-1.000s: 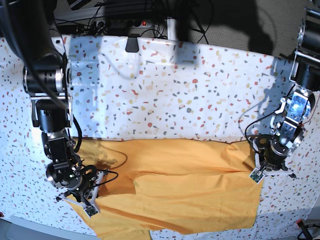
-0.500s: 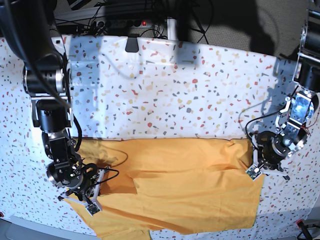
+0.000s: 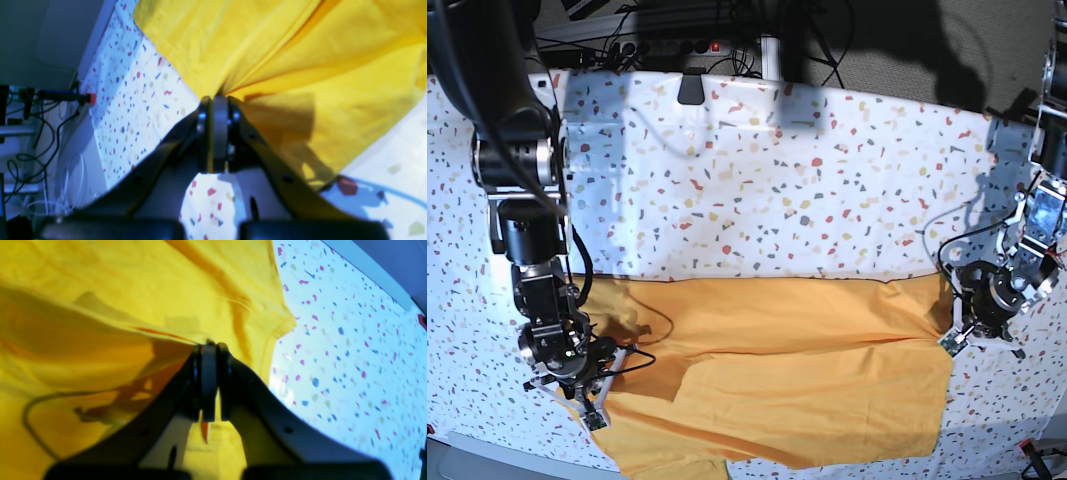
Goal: Fold the T-shirt properly
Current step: 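Lower the held edge onto the shirt and open both grippers, then grasp the shirt fabric again with both grippers, then drag the shirt back toward the arms with both grippers, spreading it flat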
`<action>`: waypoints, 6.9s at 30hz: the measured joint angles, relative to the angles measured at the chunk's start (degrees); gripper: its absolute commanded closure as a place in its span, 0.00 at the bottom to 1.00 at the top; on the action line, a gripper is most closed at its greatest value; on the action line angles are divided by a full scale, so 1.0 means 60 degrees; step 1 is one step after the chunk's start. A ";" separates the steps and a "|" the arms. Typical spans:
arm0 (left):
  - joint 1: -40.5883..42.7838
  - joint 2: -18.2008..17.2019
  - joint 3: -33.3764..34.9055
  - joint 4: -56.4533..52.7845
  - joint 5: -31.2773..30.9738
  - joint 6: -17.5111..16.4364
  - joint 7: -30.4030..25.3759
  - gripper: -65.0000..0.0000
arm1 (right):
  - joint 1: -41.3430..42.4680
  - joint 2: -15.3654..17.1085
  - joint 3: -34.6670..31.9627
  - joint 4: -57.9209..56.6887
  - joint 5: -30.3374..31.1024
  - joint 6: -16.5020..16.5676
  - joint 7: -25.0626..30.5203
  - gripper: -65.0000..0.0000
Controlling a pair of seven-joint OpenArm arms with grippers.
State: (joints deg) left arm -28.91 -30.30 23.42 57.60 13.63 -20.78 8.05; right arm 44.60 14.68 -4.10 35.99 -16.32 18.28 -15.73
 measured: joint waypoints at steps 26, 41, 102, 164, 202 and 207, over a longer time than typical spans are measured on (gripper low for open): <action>-0.0699 0.0725 0.0015 -0.2488 0.0310 0.0718 -0.1789 1.00 | 0.0011 -0.0044 0.0000 -0.0004 0.0412 0.1300 0.0248 1.00; -0.1639 0.1111 -0.0018 -0.4237 0.1013 0.1359 -0.2565 1.00 | 0.0025 -0.0040 0.0000 0.0000 0.0499 0.1297 0.0229 1.00; -0.1639 0.1563 -0.0076 -0.4269 -0.5472 0.2772 -0.0237 0.71 | -0.0561 0.0153 0.0066 -0.0004 0.1756 0.1279 0.0572 0.48; 0.5949 0.0211 -0.1075 0.5206 -0.3235 0.2911 0.3031 0.75 | -0.9817 0.0328 0.2193 0.8816 0.3778 0.2568 -0.1406 0.48; 0.6510 0.0248 -0.1031 0.8025 -0.3089 0.3020 0.7919 0.75 | -1.2171 0.2637 0.3450 0.9012 0.4000 0.1741 -0.1100 0.48; 0.6510 0.0237 -0.1031 0.8357 -0.2656 0.3016 0.7916 0.75 | -1.2171 0.2634 0.3450 0.9027 0.4000 0.1738 -0.1107 0.48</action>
State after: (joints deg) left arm 10.15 -28.88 17.23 107.74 -2.31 -2.68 55.55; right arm -28.42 30.48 16.60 90.15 7.68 28.71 -22.37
